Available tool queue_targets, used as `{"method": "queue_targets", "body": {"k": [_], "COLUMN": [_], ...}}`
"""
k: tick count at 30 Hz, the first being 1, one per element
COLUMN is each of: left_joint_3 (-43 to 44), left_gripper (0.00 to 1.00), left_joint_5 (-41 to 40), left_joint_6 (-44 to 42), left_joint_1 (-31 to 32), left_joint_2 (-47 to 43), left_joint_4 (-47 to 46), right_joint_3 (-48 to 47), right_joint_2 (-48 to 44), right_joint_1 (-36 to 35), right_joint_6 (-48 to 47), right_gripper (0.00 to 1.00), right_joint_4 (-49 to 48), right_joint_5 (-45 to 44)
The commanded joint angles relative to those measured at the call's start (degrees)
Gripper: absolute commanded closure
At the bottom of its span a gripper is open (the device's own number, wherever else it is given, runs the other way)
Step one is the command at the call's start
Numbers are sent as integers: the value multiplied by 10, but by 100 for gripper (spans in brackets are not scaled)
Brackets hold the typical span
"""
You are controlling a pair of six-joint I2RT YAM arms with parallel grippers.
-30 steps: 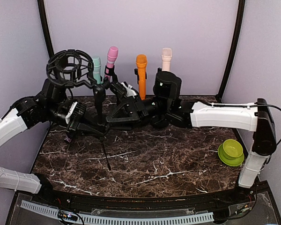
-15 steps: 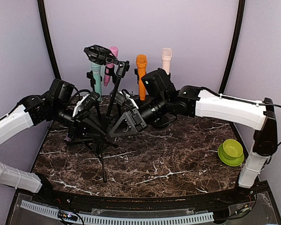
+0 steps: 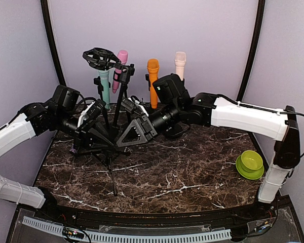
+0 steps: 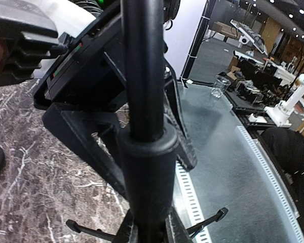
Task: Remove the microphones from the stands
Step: Unscrew the knob on the stand of the microphone stand.
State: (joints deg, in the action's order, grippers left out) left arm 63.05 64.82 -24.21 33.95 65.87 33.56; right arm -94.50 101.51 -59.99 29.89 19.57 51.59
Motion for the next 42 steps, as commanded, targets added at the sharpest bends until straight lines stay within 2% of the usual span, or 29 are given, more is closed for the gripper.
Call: {"method": "queue_targets", "body": {"k": [1, 4, 5, 9, 14, 25, 30, 31, 33, 40, 42], "left_joint_3": [-7, -6, -6, -6, -2, 0, 0, 1, 1, 24, 42], "left_gripper": [100, 100, 100, 100, 100, 100, 100, 100, 100, 100, 100], "left_joint_5": [-4, -5, -6, -11, -13, -11, -8, -8, -8, -16, -19], "left_joint_6": [-66, -69, -76, -82, -86, -81, -76, -75, -80, -155, -189], "left_joint_1": [1, 1, 1, 2, 2, 1, 1, 1, 2, 2, 2], "left_joint_2": [-26, -26, -25, -23, -17, -22, -20, -20, -20, -19, -10], "left_joint_4": [20, 22, 25, 34, 44, 36, 31, 31, 34, 57, 70], "right_joint_3": [-12, -17, -17, -12, -22, -22, -18, -17, -15, 31, 53], "right_joint_2": [-3, 3, 5, -2, 3, 8, 3, 3, 3, 4, 7], "right_joint_1": [7, 7, 6, 5, 1, 1, 1, 1, 2, -2, -5], "right_joint_6": [54, 60, 63, 67, 64, 57, 58, 59, 60, 177, 254], "right_gripper": [63, 72, 71, 59, 55, 79, 82, 85, 100, 100, 100], "right_joint_4": [-92, -83, -82, -97, -86, -70, -70, -70, -75, -227, -314], "right_joint_5": [31, 41, 44, 61, 74, 78, 79, 80, 82, 130, 149]}}
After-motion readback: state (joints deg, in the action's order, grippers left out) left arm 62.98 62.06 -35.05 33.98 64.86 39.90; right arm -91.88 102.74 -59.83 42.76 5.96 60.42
